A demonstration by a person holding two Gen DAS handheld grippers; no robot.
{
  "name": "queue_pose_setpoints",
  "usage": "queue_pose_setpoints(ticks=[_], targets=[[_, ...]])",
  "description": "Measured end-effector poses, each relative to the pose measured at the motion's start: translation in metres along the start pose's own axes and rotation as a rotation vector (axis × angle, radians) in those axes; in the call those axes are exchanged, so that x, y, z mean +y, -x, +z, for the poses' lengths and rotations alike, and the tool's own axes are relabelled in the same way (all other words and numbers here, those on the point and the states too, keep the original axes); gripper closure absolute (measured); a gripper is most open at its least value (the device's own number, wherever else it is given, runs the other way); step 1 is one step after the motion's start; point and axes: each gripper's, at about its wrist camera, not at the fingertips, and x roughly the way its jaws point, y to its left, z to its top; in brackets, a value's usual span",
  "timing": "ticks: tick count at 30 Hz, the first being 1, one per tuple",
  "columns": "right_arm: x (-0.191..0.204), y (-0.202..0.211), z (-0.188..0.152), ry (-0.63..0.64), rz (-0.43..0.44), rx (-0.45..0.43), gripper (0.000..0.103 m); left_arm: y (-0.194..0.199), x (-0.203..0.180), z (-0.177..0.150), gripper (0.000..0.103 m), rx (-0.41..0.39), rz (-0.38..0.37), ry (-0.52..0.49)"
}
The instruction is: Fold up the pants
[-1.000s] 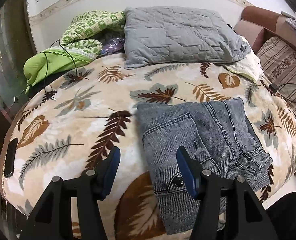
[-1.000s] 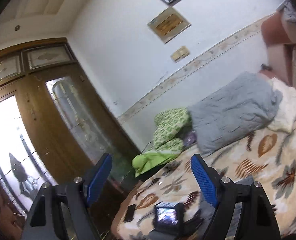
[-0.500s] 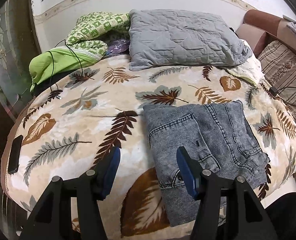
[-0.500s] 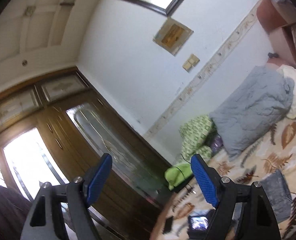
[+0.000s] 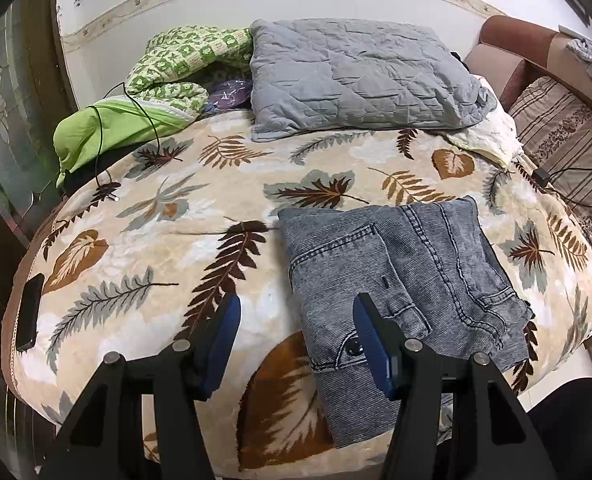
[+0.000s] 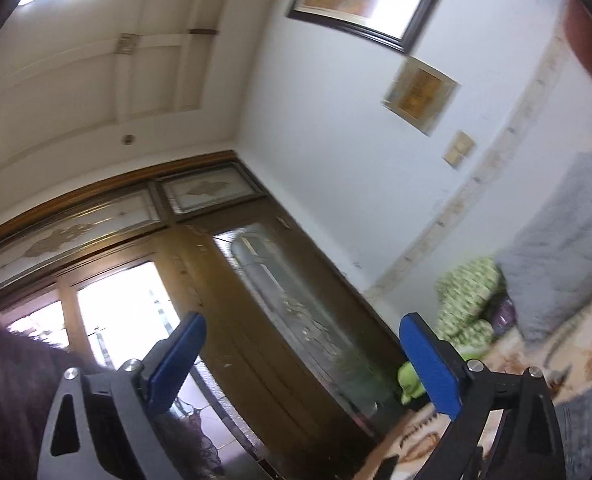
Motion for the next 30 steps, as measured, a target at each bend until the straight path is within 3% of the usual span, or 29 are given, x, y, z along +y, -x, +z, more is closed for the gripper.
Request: queue_pose_setpoints(ticks=[7, 13, 15, 17, 21, 24, 30], targets=[[-0.012, -0.007, 0.0, -0.104, 0.203, 0.074, 0.002, 0.0, 0.001, -0.001, 0.044, 0.01, -0.008, 0.005], [-0.025, 0.0, -0.004, -0.119, 0.225, 0.011, 0.0, 0.002, 0.002, -0.001, 0.044, 0.0, -0.01, 0.003], [-0.034, 0.002, -0.007, -0.129, 0.182, 0.008, 0.0, 0.003, 0.004, 0.0, 0.044, -0.002, -0.011, 0.003], [-0.046, 0.0, -0.011, -0.125, 0.111, 0.03, 0.0, 0.003, 0.005, 0.001, 0.044, -0.004, -0.006, 0.007], [-0.096, -0.011, -0.027, -0.125, -0.14, 0.164, 0.0, 0.001, 0.008, 0.002, 0.044, 0.001, -0.007, 0.016], [-0.162, -0.018, -0.055, -0.135, -0.394, 0.338, 0.0, 0.0, 0.006, 0.001, 0.044, 0.003, -0.006, 0.01], [-0.302, 0.001, -0.105, -0.272, -0.687, 0.542, 0.0, -0.007, 0.003, 0.001, 0.044, 0.015, -0.003, -0.001]])
